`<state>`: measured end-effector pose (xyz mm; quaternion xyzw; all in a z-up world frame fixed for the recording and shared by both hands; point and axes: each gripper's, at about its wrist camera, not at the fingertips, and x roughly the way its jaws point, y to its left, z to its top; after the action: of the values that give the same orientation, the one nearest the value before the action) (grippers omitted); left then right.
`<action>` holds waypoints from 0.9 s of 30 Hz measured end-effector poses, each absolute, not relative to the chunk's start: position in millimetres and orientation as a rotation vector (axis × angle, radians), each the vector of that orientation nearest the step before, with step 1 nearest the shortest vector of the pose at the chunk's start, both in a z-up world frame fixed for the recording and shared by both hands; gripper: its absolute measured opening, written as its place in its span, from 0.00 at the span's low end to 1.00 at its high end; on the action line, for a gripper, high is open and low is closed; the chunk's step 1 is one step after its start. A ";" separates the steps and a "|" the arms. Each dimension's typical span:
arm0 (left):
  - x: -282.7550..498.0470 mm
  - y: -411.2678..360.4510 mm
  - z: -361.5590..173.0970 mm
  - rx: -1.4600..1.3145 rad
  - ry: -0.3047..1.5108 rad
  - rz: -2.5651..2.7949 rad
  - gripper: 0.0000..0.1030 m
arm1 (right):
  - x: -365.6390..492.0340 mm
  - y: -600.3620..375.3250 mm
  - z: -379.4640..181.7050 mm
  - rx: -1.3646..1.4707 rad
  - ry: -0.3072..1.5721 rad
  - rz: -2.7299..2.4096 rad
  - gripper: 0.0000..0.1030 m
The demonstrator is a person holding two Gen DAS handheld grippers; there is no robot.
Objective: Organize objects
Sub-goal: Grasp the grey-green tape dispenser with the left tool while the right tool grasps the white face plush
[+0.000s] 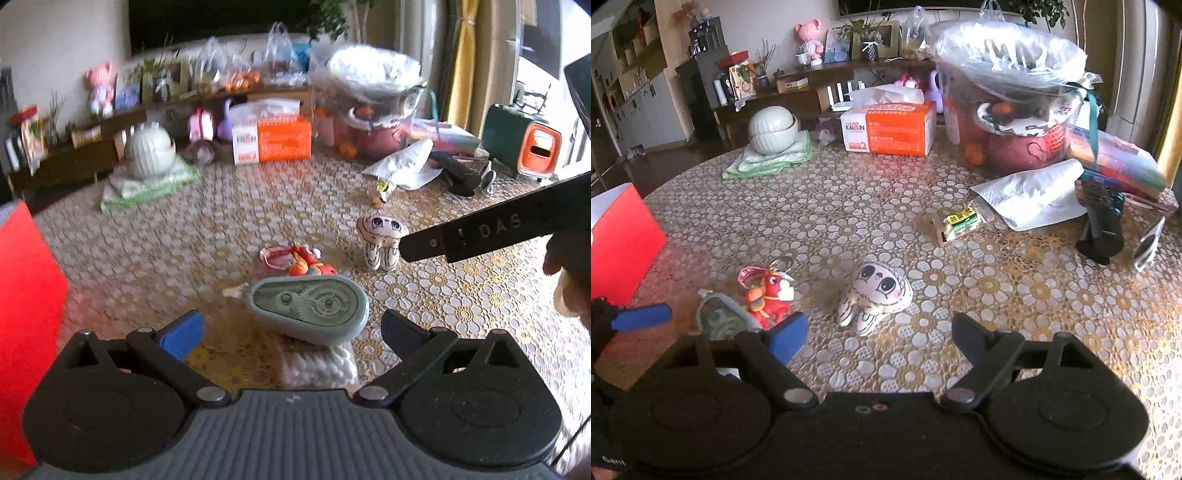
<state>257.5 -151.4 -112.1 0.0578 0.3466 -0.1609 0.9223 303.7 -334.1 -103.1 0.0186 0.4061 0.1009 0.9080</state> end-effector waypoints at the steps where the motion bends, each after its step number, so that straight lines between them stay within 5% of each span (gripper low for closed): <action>1: 261.1 -152.9 -114.6 0.102 0.725 -0.327 1.00 | 306.5 -333.9 -104.6 0.038 0.838 0.208 0.83; 18: 283.2 -172.1 -127.3 0.011 0.727 -0.153 0.99 | 338.4 -321.5 -128.3 0.076 0.843 0.183 0.81; 22: 282.8 -171.2 -127.4 -0.004 0.723 -0.154 0.87 | 338.7 -316.5 -130.4 0.066 0.841 0.196 0.79; 27: 281.3 -168.4 -126.9 -0.028 0.720 -0.162 0.83 | 338.9 -313.5 -132.8 0.063 0.852 0.198 0.55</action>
<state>281.3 -168.4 -126.9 -0.0135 0.3518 -0.0791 0.9326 338.9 -313.5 -132.8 0.0307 0.4126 0.0960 0.9053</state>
